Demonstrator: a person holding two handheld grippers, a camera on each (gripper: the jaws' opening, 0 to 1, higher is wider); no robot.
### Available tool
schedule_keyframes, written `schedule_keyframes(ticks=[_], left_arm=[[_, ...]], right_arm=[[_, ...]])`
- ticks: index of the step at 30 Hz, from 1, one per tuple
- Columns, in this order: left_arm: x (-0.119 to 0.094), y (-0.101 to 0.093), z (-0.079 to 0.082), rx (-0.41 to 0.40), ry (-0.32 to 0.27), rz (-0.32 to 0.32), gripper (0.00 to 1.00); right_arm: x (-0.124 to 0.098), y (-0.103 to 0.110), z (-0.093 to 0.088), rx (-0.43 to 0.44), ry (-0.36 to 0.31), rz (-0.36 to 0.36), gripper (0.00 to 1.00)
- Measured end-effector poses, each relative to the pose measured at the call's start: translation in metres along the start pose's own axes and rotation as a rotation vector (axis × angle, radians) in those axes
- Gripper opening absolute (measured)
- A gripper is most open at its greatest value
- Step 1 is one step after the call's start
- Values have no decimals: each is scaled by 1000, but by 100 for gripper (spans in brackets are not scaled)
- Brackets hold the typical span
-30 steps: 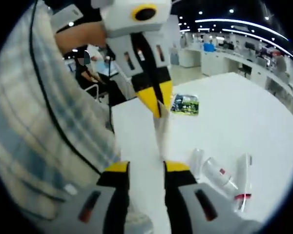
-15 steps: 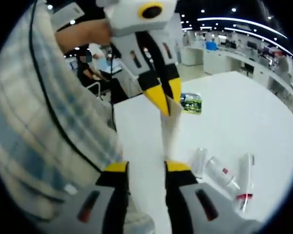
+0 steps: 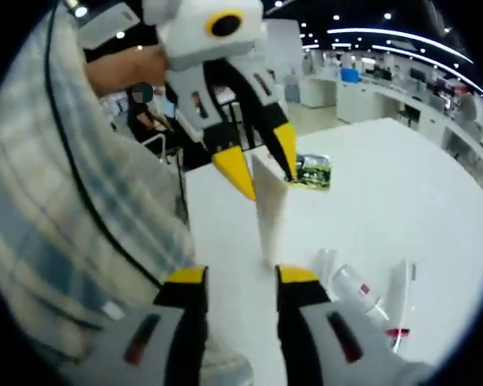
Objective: Arrange the skincare products in the storage area until every visible bottle or jar stands upright without overlapping.
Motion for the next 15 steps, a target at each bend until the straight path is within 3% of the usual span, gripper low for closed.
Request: schedule_keyframes(ticks=[7, 15], left_arm=[[-17, -1, -26, -87, -38, 70, 38], [-21, -10, -37, -120, -59, 108, 41]], right_arm=[[5, -20, 27, -73, -6, 24, 38], [30, -31, 54, -184, 65, 116, 40]])
Point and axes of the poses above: the point that each gripper's makers call its tool centre point, and the gripper's own axes: x roughly forward along the fingers, y roughly to its left, z roughly out of its top, the point moved 7 cm from there along -x, roughly backward along the fingers, and after that the axes turned 12 degrees about -y, right-handed, at the moved point
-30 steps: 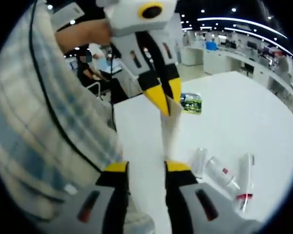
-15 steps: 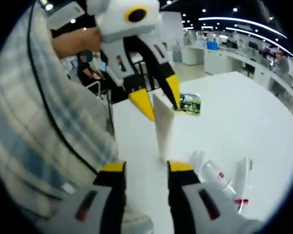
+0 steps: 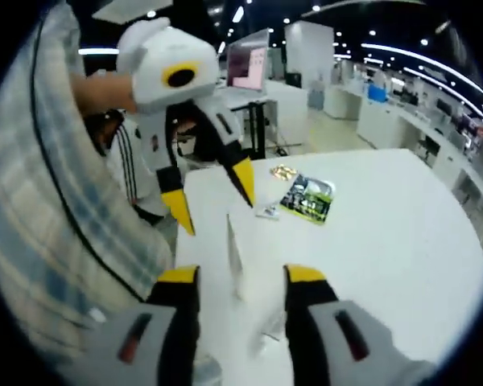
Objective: Arrange the skincare products in the storage area until every visible bottle or jar stands upright without overlapping.
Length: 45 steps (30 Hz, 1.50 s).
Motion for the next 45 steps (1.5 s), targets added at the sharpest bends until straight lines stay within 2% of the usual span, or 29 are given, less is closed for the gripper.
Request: schedule_keyframes(ticks=[4, 6, 12, 17, 21, 23, 26, 28, 36, 45], left_arm=[[-3, -1, -4, -7, -4, 16, 41], [-6, 0, -7, -9, -6, 29, 41], [-7, 2, -12, -17, -8, 44, 41], [-8, 0, -14, -24, -16, 46, 41], [-8, 0, -16, -22, -12, 43, 41], [-10, 1, -17, -33, -14, 43, 39], [-11, 2, -18, -43, -20, 50, 38], [-11, 2, -19, -44, -19, 53, 38], [-14, 5, -22, -46, -19, 59, 37], [-12, 8, -20, -39, -21, 55, 37]], right_arm=[[12, -3, 5, -39, 54, 35, 39], [17, -4, 3, -15, 115, 68, 36], [28, -1, 5, -1, 153, 104, 28], [38, 1, 0, -29, 218, 119, 21], [41, 1, 2, -7, 225, 121, 10], [41, -2, 3, -14, 229, 113, 9], [41, -4, 2, 29, 231, 110, 7], [40, -6, 3, 12, 226, 93, 6], [39, -8, 5, -42, 255, 133, 3], [22, -42, 28, -65, 209, 97, 3]])
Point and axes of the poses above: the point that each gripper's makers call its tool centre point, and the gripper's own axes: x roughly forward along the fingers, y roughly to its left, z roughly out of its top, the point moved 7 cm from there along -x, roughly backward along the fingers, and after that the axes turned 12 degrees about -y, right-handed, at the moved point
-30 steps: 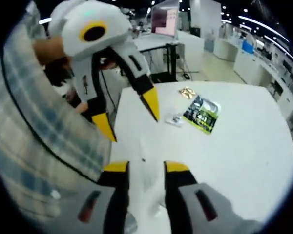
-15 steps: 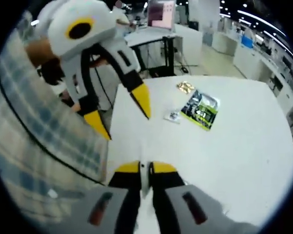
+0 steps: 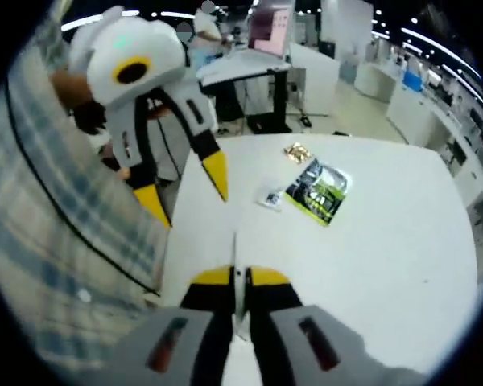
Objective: Arrange the skincare products in the storage area until every visible bottle or jar stands upright without overlapping.
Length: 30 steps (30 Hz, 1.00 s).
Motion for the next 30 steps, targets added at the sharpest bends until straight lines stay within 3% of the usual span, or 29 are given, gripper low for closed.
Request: schedule_keyframes(ticks=[13, 26, 30], left_arm=[[4, 4, 5, 18, -11, -8, 37], [5, 7, 6, 11, -11, -5, 37], [2, 8, 7, 34, -17, 30, 37]], right_arm=[[-46, -73, 9, -55, 23, -82, 3], [-81, -132, -18, -52, 86, -150, 3], [-90, -143, -27, -40, 97, -170, 3]])
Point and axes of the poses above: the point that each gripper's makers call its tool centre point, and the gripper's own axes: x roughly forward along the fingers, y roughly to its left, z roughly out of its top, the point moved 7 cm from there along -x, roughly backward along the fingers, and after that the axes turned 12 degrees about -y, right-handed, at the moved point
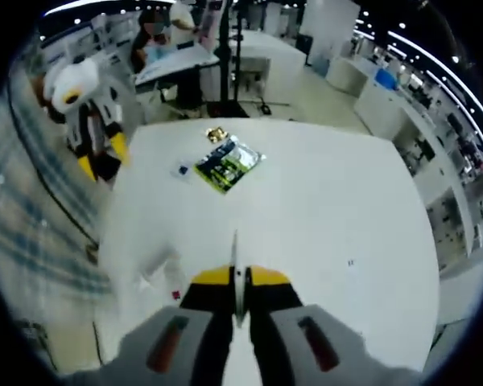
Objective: Arrange the skincare products in the storage area until every visible bottle or jar stands upright without overlapping.
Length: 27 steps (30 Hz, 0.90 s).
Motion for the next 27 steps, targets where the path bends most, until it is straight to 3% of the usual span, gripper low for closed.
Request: schedule_keyframes(ticks=[8, 27], left_arm=[[-5, 2, 0, -11, -18, 35, 37], [-13, -8, -5, -2, 12, 28, 36]], right_arm=[[-7, -18, -15, 7, 2, -22, 3], [1, -34, -60, 78, 60, -48, 4]])
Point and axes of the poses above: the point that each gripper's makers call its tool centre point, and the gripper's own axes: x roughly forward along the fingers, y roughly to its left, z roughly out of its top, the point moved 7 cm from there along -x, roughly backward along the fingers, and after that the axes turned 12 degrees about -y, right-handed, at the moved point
